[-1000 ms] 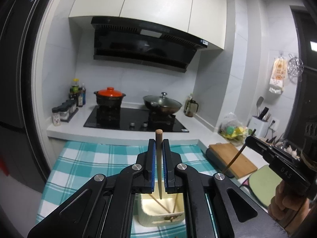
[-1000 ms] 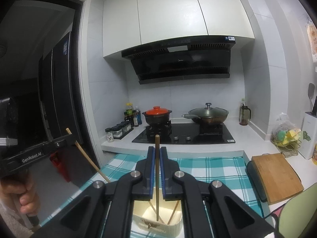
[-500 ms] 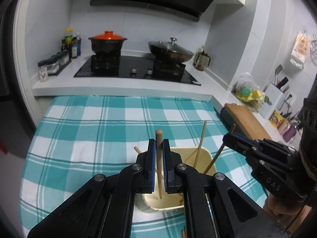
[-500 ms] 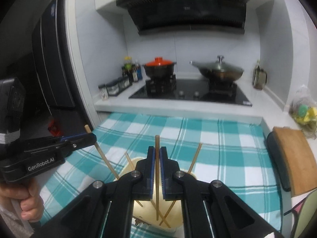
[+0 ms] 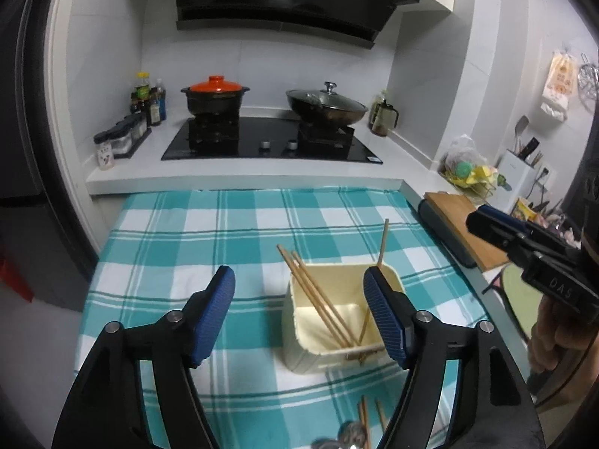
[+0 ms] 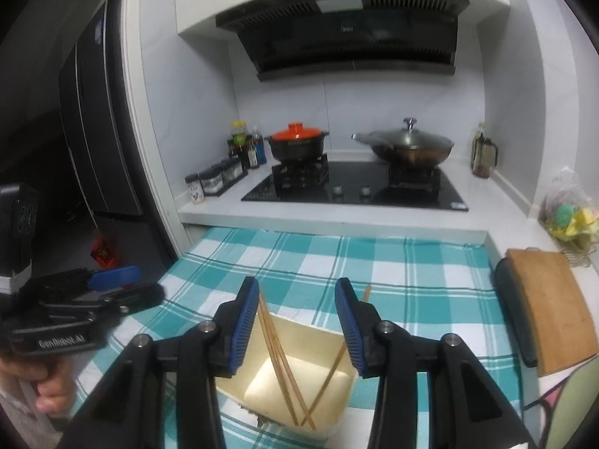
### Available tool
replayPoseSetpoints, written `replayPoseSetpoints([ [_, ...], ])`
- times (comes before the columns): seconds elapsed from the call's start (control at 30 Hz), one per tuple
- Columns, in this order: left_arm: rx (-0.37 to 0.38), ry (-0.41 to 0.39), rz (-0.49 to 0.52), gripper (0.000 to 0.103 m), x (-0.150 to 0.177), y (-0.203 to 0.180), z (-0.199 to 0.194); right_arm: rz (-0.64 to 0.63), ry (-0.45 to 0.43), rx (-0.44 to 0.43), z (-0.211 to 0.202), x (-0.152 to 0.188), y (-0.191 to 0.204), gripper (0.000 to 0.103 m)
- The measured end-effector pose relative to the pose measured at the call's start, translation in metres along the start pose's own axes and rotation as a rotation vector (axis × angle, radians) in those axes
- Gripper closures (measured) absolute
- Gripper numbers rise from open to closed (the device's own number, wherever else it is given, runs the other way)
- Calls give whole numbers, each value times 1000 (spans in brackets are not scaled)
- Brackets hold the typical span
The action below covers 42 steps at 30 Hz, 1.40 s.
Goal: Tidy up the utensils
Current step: 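Open the left tool into the holder while the right tool releases its chopstick, then move both open tools over the silver spoons and chopsticks on the cloth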
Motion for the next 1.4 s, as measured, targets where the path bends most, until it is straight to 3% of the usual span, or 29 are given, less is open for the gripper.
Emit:
replayPoseSetpoints([
  [0.13, -9, 52, 79, 22, 53, 4, -43, -29, -16, 2, -57, 19, -1, 60],
  [0.27, -35, 114, 121, 19, 126, 7, -72, -78, 25, 34, -106, 71, -7, 60],
  [0.47, -66, 172, 71, 19, 221, -1, -91, -109, 122, 163, -153, 174, -26, 59],
  [0.77, -51, 181, -57, 19, 297, -29, -75, 32, 109, 276, -195, 276, -28, 59],
  [1.03, -70, 222, -71, 19, 326, -36, -57, -5, 128, 302, -181, 331, 1, 60],
  [1.4, -59, 247, -44, 19, 299, -50, 5, 12, 152, 279, -171, 342, 5, 60],
])
Point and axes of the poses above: each gripper's, at about its wrist camera, not at the fingertips, and z roughly the way its jaws point, y to its left, x to its underside, the point moved 8 cm from there along z, roughly the way its jaws point, and after that the axes turned 2 degrees about z, right-handed, at the moved point
